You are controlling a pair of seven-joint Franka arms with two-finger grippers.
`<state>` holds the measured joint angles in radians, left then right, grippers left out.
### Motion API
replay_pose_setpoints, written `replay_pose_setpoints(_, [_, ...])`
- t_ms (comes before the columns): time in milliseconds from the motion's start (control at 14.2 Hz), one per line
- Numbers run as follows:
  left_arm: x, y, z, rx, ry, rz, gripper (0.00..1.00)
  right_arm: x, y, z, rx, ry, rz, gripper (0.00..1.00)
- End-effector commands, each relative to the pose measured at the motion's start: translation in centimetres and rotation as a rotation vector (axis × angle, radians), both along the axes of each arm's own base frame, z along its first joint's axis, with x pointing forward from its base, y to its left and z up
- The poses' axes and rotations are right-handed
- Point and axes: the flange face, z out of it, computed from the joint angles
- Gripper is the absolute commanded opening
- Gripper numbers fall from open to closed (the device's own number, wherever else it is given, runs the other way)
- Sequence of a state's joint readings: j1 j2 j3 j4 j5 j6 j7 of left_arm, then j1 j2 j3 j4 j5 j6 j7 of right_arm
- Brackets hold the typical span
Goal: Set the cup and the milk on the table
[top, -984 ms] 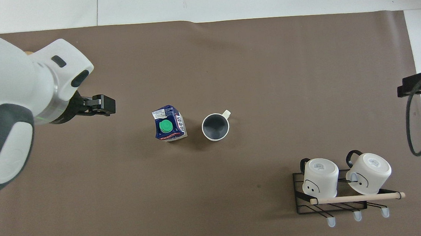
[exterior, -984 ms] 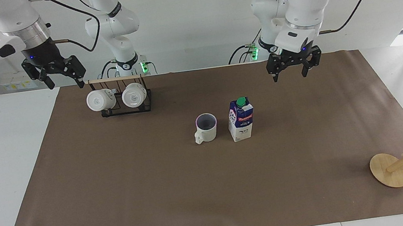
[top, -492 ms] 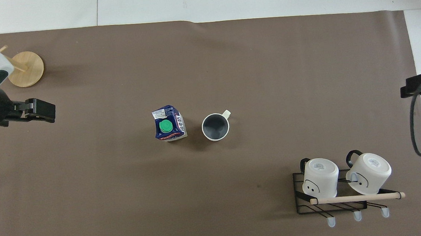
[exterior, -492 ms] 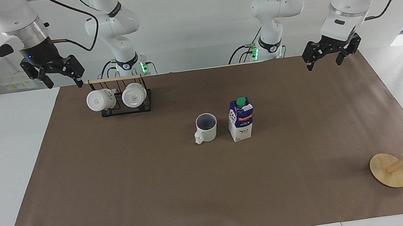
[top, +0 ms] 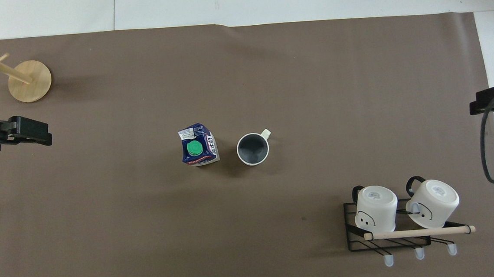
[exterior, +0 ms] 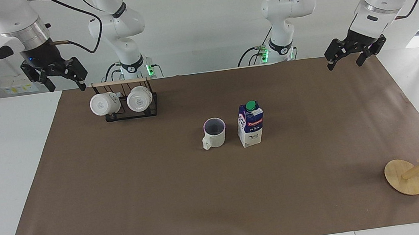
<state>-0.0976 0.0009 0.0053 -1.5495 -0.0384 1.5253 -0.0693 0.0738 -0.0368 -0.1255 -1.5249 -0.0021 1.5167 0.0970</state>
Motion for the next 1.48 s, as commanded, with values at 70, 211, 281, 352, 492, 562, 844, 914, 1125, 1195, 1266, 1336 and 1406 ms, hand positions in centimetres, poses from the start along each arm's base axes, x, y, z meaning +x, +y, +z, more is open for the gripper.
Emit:
replay_pose_setpoints(70, [-0.7, 0.1, 0.5, -0.022, 0.014, -0.016, 1.0, -0.1, 0.2, 0.0, -0.002, 0.009, -0.003, 1.0])
replay_pose_setpoints(211, [-0.7, -0.2, 0.5, -0.027, 0.015, -0.017, 1.0, -0.1, 0.2, 0.0, 0.0, 0.009, -0.005, 1.0])
replay_pose_setpoints(281, [-0.7, -0.2, 0.5, -0.027, 0.013, -0.017, 1.0, -0.1, 0.2, 0.0, 0.0, 0.009, -0.005, 1.0])
replay_pose_setpoints(352, [-0.7, -0.1, 0.5, -0.027, 0.013, -0.016, 1.0, -0.1, 0.2, 0.0, 0.0, 0.009, -0.006, 1.0])
replay_pose_setpoints(492, [-0.7, 0.0, 0.5, -0.027, 0.013, -0.013, 1.0, -0.1, 0.2, 0.0, 0.001, 0.009, -0.006, 1.0])
replay_pose_setpoints(562, [-0.7, 0.2, 0.6, -0.025, 0.013, -0.008, 1.0, -0.2, 0.2, 0.1, 0.001, 0.007, -0.003, 1.0])
replay_pose_setpoints(844, [-0.7, 0.6, 0.7, -0.021, 0.011, 0.001, 1.0, -0.2, 0.2, 0.1, 0.001, 0.007, -0.005, 1.0])
replay_pose_setpoints(914, [-0.8, 0.9, 0.8, -0.018, 0.01, 0.004, 1.0, -0.2, 0.2, 0.1, 0.001, 0.007, -0.005, 1.0])
replay_pose_setpoints(1125, [-0.8, 1.5, 1.0, -0.017, 0.006, 0.014, 1.0, -0.2, 0.2, 0.1, 0.001, 0.009, -0.005, 1.0])
replay_pose_setpoints(1195, [-0.9, 1.6, 1.1, -0.016, 0.006, 0.015, 1.0, -0.2, 0.2, 0.1, 0.001, 0.009, -0.006, 1.0])
replay_pose_setpoints(1266, [-0.9, 1.7, 1.1, -0.014, 0.006, 0.017, 1.0, -0.2, 0.2, 0.1, 0.001, 0.009, -0.006, 1.0])
replay_pose_setpoints(1336, [-0.9, 1.7, 1.1, -0.014, 0.006, 0.017, 1.0, -0.2, 0.2, 0.1, 0.003, 0.009, -0.006, 1.0])
replay_pose_setpoints(1406, [-0.8, 2.3, 1.0, -0.014, 0.007, 0.027, 1.0, -0.2, 0.1, 0.1, 0.003, 0.009, -0.007, 1.0])
